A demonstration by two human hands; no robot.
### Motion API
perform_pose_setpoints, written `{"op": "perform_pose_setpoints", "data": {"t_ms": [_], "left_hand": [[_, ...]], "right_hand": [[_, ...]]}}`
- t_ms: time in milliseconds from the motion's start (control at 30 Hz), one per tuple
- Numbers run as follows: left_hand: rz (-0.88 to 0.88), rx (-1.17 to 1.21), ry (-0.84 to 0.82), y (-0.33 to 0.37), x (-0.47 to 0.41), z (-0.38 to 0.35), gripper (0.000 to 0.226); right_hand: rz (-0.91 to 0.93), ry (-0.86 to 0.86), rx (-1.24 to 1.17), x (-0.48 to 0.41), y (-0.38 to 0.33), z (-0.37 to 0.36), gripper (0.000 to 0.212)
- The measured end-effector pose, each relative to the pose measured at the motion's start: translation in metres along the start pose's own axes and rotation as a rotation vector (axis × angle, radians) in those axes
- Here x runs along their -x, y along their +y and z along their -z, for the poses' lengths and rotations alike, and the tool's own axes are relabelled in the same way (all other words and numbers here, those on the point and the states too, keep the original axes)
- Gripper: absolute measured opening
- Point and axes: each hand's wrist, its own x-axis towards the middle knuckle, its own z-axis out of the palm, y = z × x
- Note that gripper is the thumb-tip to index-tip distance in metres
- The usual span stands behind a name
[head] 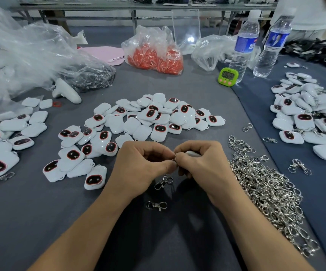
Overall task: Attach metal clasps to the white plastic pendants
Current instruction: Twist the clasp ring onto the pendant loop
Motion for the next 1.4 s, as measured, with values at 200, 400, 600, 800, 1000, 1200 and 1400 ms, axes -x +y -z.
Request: {"op": "perform_pose_setpoints", "data": {"t_ms": [200, 400, 600, 800, 1000, 1200, 1400], "left_hand": [[-0.034, -0.014, 0.071, 0.000, -0.002, 0.000, 0.015], [-0.007, -0.023, 0.094, -0.001, -0.003, 0.000, 0.023], [-0.018, -0.031, 0.048, -0.003, -0.002, 0.000, 0.011], [-0.013, -0.041, 0.033, -0.005, -0.002, 0.000, 0.012], [0.067, 0.024, -0.016, -0.001, -0.003, 0.000, 0.013], [0.106, 0.105, -0.068, 0.006, -0.001, 0.000, 0.012], [0.144, 0.190, -0.075, 0.006, -0.001, 0.003, 0.009]], "right_hand": [[0.034, -0.016, 0.007, 0.000, 0.000, 0.002, 0.009], [0.080, 0.070, 0.049, 0.000, -0.001, 0.003, 0.007], [0.077, 0.070, 0.079, -0.001, 0.000, 0.004, 0.008], [0.042, -0.011, 0.019, -0.002, 0.000, 0.005, 0.009], [0.039, -0.106, -0.023, -0.002, -0.001, 0.006, 0.007], [0.091, -0.121, -0.006, 0.001, -0.004, 0.004, 0.006], [0.094, -0.119, -0.064, -0.001, -0.004, 0.006, 0.007]]}}
